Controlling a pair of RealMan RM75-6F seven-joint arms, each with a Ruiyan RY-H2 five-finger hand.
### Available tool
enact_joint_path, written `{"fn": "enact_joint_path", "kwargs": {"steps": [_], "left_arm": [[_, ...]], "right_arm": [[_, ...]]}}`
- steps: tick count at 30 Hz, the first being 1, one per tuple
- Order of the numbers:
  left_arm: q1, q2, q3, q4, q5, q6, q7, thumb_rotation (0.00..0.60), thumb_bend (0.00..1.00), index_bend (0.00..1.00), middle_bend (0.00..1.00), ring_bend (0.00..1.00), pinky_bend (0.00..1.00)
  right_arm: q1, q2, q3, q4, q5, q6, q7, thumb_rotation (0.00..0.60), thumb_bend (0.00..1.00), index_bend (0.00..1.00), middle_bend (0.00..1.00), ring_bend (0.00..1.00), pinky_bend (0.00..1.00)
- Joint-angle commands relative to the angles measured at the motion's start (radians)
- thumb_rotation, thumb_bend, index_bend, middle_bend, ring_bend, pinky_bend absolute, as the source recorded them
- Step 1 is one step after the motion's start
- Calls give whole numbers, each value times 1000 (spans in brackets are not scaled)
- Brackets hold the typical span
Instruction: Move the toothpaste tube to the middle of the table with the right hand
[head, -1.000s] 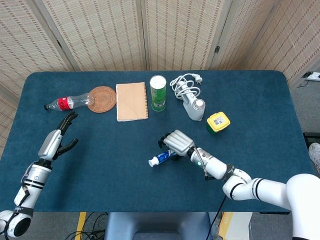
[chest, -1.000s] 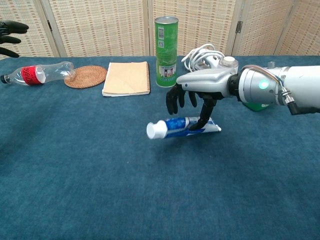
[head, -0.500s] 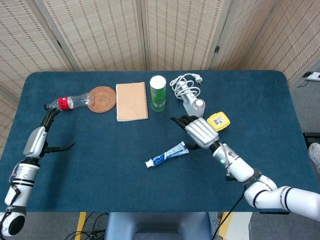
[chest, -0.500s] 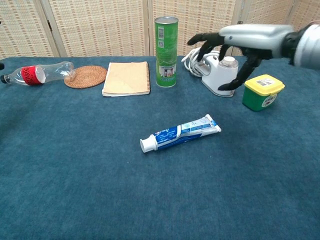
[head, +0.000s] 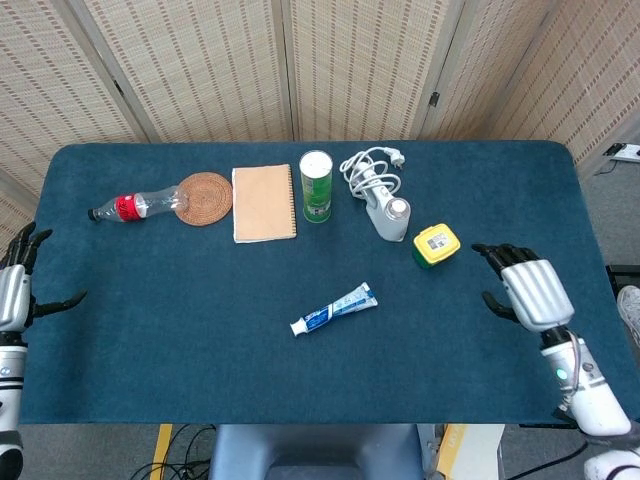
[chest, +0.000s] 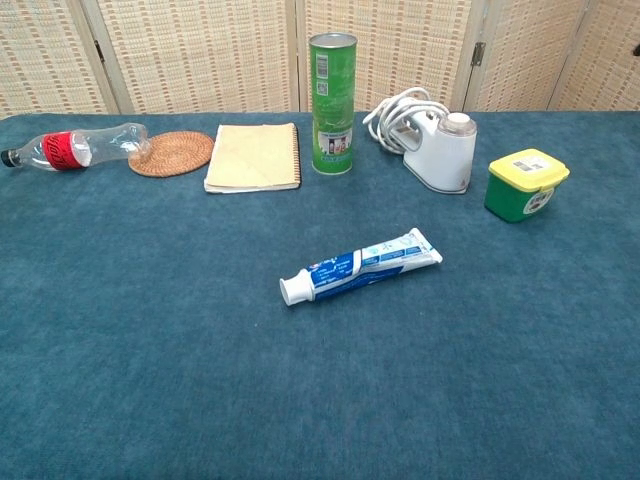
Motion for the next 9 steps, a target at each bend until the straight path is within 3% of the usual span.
{"fn": "enact_joint_path", "kwargs": {"steps": [1, 9], "left_arm": [[73, 7, 44, -40, 16, 108, 134, 600, 135, 138, 46, 22, 174], [177, 25, 119, -137, 98, 225, 223, 600, 135, 135, 46, 22, 174]], "right_arm": [[-99, -5, -41, 23, -59, 107, 42, 600, 341, 148, 248, 223, 303], [-225, -56, -70, 66, -105, 227, 65, 600, 338, 99, 239, 214, 303]]}}
